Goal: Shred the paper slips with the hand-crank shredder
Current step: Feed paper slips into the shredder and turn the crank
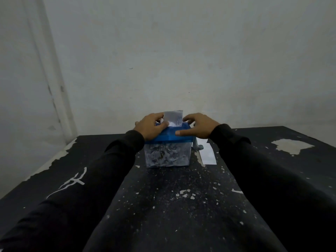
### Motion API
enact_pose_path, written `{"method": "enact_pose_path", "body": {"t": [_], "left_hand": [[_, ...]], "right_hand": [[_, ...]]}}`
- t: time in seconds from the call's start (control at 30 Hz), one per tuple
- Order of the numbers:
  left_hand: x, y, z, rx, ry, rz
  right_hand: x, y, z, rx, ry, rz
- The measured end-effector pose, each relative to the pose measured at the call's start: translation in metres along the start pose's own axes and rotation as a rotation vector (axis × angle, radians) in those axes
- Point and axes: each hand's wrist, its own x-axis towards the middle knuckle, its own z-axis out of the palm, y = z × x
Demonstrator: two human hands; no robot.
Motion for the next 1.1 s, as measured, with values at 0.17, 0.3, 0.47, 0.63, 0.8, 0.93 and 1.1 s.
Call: {"method": "enact_pose_path", "body": {"t": [0.17, 0.3, 0.47, 0.63, 0.8, 0.93, 1.1], "left_hand": [[-0.002, 0.006, -0.001, 0.028, 0.009, 0.026], [-0.004, 0.007, -0.001, 0.044, 0.014, -0.020], [0.004, 0.016, -0.008, -0.183, 0.057, -0.061], [0.006, 0.020, -0.010, -0.414, 0.131, -0.093], [0.002, 0.015, -0.007, -0.393, 0.085, 0.029], [0.006, 0.011, -0.007, -0.331, 0.039, 0.041], [0.008, 0.009, -0.005, -0.275, 0.070, 0.029]], "right_hand": [[0.007, -0.005, 0.011, 0.207, 0.130, -0.143], [0.010, -0.015, 0.016, 0.264, 0.251, -0.127], [0.013, -0.019, 0.012, 0.435, 0.214, -0.140], [0.016, -0.014, 0.016, 0.503, 0.223, -0.119], [0.016, -0.011, 0.016, 0.462, 0.190, -0.225], [0.018, -0.010, 0.014, 0.375, 0.137, -0.230], [0.021, -0.009, 0.016, 0.348, 0.147, -0.227]]}}
